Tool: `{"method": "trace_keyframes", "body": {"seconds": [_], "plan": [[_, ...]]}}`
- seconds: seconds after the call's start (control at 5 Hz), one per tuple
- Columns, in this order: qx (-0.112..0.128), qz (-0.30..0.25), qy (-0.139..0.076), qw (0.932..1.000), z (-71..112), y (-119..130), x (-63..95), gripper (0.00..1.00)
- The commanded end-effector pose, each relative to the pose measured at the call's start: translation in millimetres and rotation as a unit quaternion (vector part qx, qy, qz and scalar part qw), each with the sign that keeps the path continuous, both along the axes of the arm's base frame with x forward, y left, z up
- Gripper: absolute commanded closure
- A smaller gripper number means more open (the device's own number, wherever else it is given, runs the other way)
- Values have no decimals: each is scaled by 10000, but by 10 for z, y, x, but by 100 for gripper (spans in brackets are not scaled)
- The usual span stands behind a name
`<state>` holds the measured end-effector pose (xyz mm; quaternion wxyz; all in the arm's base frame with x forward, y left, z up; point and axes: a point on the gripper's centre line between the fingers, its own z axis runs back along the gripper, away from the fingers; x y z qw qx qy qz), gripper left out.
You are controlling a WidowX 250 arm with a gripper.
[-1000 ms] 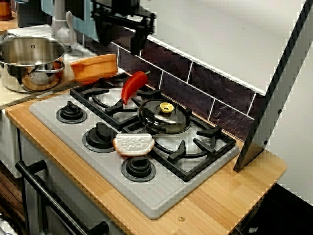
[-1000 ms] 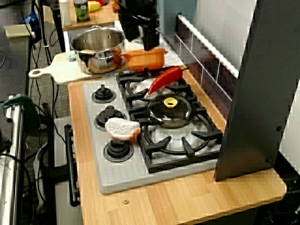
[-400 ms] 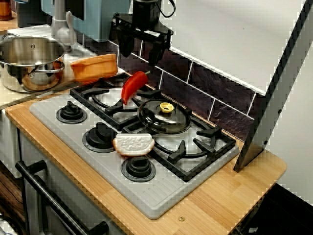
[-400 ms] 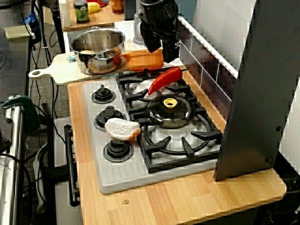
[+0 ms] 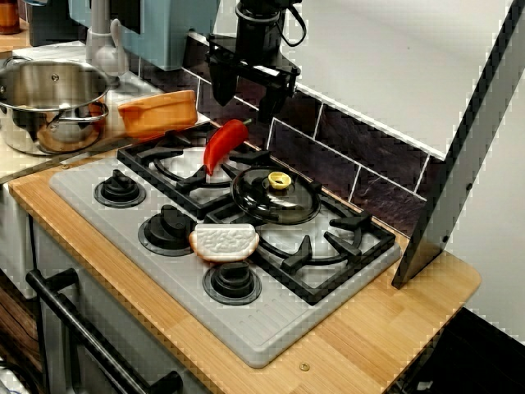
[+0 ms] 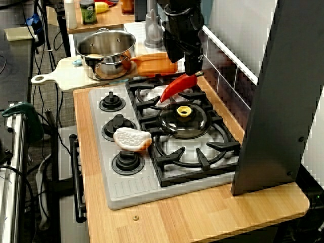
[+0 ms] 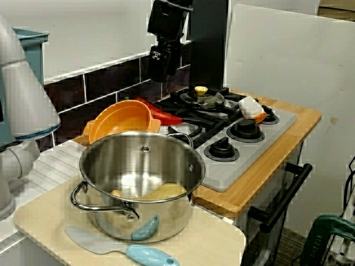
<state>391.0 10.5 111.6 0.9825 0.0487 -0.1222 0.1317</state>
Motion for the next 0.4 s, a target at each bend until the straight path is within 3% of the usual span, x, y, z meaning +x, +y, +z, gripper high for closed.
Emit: {"method": "trace_keyframes", "body": {"seconds": [0.0,0.2], "plan": [[-80,-928,142,9956,136,110,79,0],[-67,-1213,370,9919,91,220,83,0]]}}
